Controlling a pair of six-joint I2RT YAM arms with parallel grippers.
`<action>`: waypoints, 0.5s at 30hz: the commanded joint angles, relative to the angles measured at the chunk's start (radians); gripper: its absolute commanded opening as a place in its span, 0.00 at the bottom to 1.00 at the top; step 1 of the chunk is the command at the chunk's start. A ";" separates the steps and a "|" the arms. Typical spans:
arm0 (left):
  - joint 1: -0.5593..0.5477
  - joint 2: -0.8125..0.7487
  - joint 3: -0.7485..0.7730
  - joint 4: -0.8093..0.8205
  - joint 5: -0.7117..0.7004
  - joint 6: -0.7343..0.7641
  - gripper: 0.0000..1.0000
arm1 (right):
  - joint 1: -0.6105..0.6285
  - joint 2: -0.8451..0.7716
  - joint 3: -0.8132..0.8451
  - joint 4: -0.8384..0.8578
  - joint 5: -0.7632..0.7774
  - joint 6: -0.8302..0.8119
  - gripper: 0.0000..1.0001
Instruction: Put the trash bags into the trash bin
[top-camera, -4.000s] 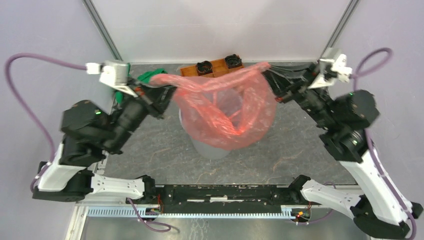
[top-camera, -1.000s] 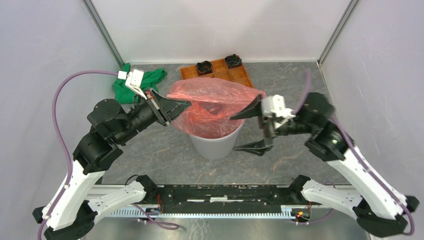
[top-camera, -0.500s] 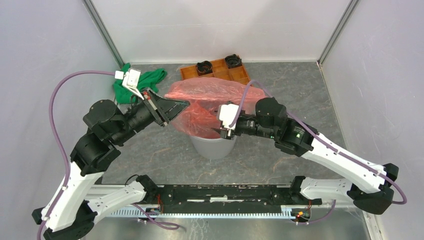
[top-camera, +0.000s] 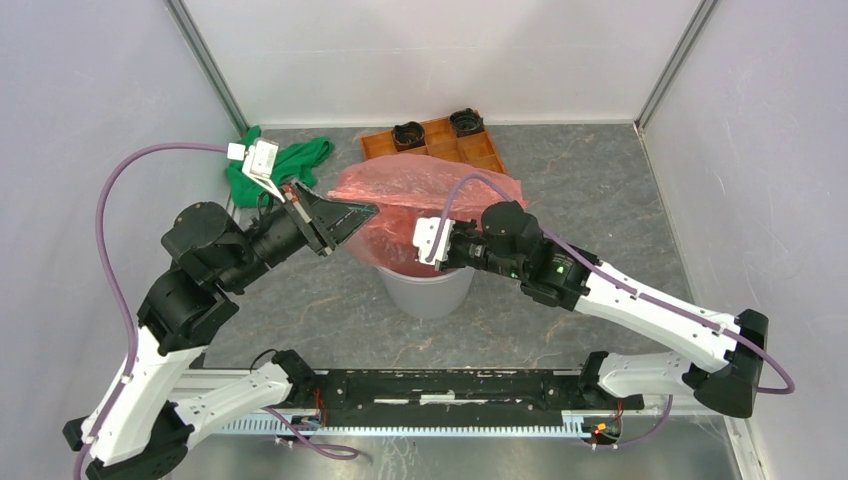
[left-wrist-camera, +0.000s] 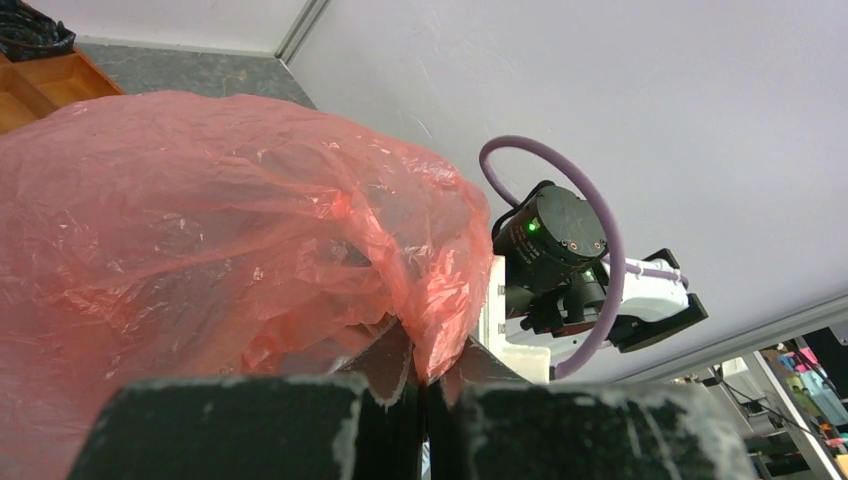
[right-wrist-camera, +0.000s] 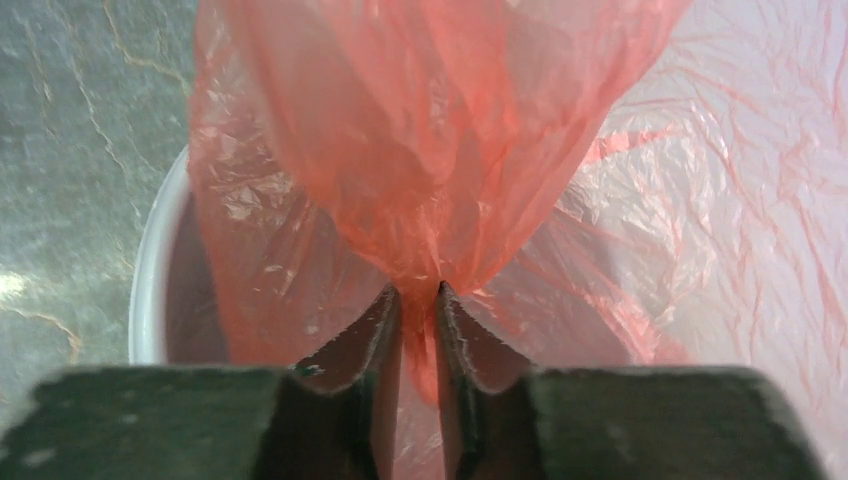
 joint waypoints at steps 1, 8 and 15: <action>0.002 -0.006 0.019 0.024 0.029 -0.030 0.02 | 0.003 -0.016 0.033 0.048 0.021 0.039 0.16; 0.002 0.005 -0.008 -0.013 -0.066 -0.003 0.05 | 0.002 -0.163 0.017 -0.040 -0.031 0.330 0.01; 0.002 -0.001 -0.053 0.014 -0.039 0.005 0.79 | 0.002 -0.321 -0.021 -0.114 -0.074 0.545 0.01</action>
